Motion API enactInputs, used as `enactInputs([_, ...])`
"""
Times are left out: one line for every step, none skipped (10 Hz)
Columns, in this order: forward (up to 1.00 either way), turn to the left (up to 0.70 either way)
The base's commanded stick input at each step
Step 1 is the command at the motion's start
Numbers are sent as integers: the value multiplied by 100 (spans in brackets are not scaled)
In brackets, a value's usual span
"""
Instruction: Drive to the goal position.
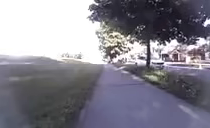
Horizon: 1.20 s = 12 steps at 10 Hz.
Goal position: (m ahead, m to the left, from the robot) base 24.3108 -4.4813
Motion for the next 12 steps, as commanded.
enactInputs([100, 0])
enactInputs([100, 0])
enactInputs([100, 0])
enactInputs([100, 0])
enactInputs([100, 0])
enactInputs([100, 0])
enactInputs([100, 0])
enactInputs([100, 0])
enactInputs([100, 0])
enactInputs([100, 0])
enactInputs([100, 0])
enactInputs([100, 0])
